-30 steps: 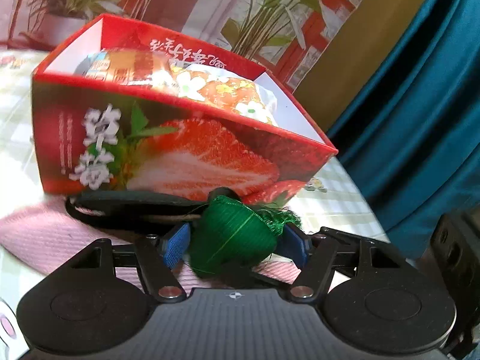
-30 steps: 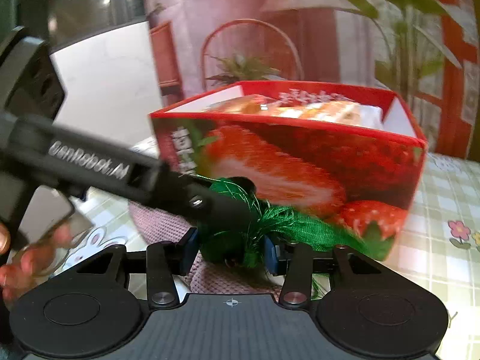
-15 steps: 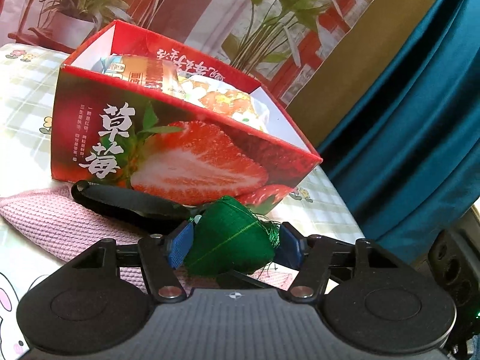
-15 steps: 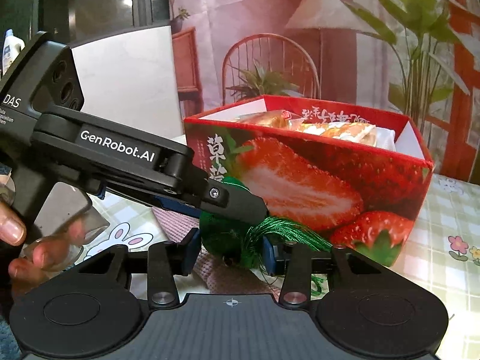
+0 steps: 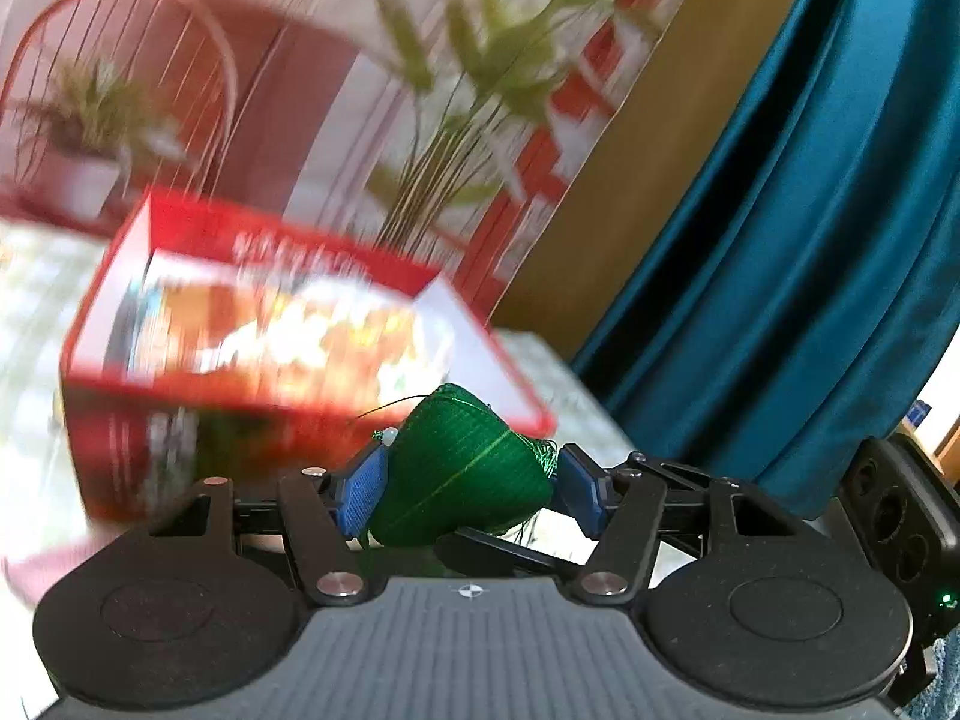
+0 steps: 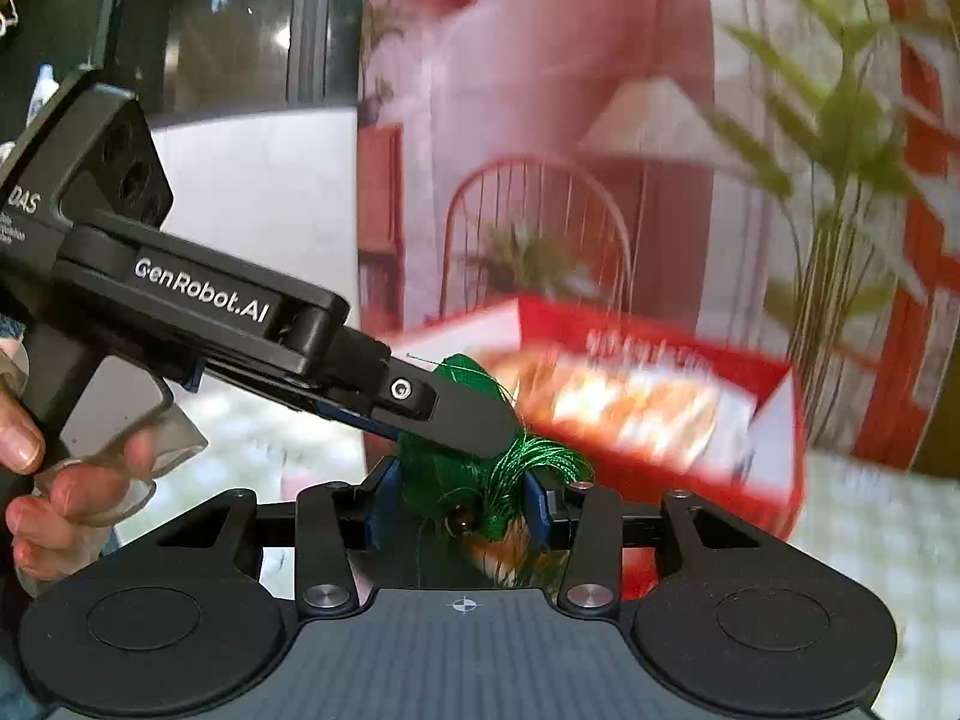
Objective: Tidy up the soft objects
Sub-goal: 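Lift the green tassel with both grippers, lower it into the box, open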
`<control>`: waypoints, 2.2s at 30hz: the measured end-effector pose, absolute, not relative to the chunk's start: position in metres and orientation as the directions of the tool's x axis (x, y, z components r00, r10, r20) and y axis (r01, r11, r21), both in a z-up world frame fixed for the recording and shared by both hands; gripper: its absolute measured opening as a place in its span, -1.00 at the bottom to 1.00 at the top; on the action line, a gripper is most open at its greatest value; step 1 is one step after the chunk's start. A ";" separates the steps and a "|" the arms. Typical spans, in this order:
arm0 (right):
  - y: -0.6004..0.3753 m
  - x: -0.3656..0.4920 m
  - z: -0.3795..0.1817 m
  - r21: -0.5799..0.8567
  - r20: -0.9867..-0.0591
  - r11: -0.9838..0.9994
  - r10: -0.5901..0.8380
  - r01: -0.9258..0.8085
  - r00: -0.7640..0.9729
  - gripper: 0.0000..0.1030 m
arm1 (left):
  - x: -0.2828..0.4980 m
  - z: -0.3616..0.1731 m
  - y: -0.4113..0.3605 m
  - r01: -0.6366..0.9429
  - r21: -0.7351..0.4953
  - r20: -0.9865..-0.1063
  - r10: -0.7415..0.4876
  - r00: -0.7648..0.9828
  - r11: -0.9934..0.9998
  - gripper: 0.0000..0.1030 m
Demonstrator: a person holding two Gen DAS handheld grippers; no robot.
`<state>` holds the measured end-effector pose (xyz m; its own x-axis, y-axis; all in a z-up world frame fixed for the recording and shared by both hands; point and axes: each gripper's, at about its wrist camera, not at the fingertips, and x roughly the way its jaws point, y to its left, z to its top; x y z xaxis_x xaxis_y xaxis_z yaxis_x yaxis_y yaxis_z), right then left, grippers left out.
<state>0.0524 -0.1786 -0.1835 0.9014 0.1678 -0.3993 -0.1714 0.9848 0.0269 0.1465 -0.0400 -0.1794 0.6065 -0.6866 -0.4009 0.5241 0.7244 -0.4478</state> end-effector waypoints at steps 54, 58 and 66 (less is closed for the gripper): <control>-0.244 0.194 -0.183 -0.011 -0.493 1.000 -0.023 0.020 0.870 0.04 | 0.251 -0.161 -0.042 0.414 -0.300 -0.434 -0.510 0.743 0.859 0.29; -0.244 0.172 -0.179 0.015 -0.474 0.999 -0.034 0.047 0.880 0.04 | 0.236 -0.161 -0.032 0.411 -0.286 -0.438 -0.499 0.747 0.866 0.29; -0.236 0.125 -0.178 0.090 -0.435 0.987 -0.080 0.131 0.897 0.44 | 0.197 -0.164 -0.013 0.398 -0.223 -0.456 -0.456 0.764 0.890 0.45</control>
<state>0.1246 -0.2359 -0.1780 0.8970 -0.0797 -0.4348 0.1313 0.9873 0.0898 0.1966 -0.0133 -0.1641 0.7642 -0.4560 -0.4562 0.3980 0.8899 -0.2228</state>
